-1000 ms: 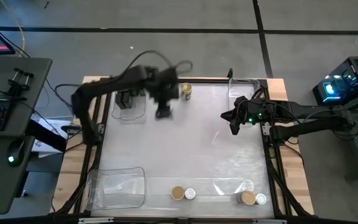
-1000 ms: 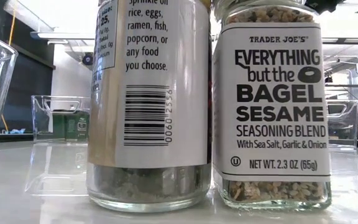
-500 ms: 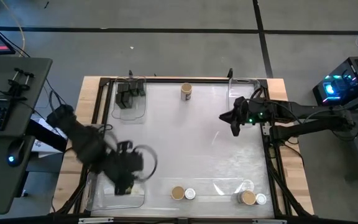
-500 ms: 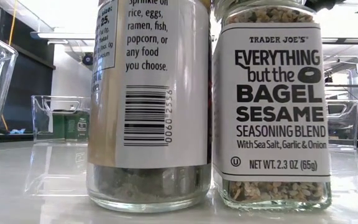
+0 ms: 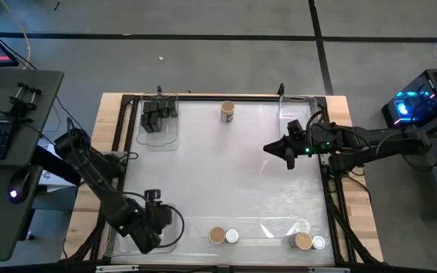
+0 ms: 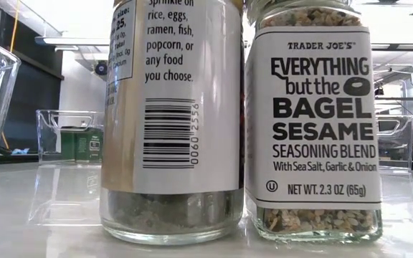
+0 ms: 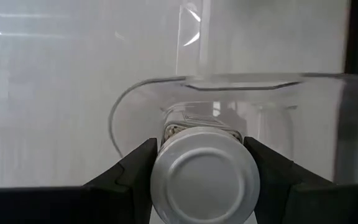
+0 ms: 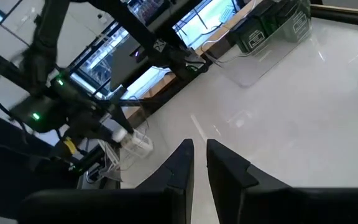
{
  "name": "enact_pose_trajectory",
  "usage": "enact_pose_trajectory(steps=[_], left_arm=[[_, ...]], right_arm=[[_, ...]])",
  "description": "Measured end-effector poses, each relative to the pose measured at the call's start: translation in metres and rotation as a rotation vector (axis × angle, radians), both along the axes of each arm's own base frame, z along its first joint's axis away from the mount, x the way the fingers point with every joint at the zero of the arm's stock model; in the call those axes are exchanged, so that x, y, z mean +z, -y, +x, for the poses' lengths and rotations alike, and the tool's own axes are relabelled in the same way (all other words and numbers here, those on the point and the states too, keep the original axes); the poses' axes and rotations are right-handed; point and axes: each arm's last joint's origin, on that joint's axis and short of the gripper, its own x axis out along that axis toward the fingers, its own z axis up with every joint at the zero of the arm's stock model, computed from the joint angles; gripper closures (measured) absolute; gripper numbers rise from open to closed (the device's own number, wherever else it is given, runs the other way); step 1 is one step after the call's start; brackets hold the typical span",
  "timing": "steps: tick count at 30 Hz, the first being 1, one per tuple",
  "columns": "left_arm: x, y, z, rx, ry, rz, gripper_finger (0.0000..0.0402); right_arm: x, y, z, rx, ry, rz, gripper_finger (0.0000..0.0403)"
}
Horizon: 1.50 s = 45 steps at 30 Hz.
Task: Sort spices by type
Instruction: Put the top white seasoning bottle into the bottom transparent bin, then put the left white seasoning bottle into the bottom transparent bin
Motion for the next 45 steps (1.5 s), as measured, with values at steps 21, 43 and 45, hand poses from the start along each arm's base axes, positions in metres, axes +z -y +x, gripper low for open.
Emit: enact_pose_trajectory(steps=[21,43,45], left_arm=[[-0.031,-0.024,0.021,0.125,-0.061,-0.125,0.0164],[0.069,-0.085,-0.029,0.228,0.29,-0.297,0.012],[0.08,-0.094,-0.034,0.291,0.411,-0.27,0.012]], right_arm=[[-0.006,-0.004,0.006,0.005,-0.038,-0.017,0.0363],[0.002,-0.039,0.035,0.318,0.16,0.052,0.0366],[-0.005,-0.055,0.047,0.382,0.136,0.064,0.0377]])
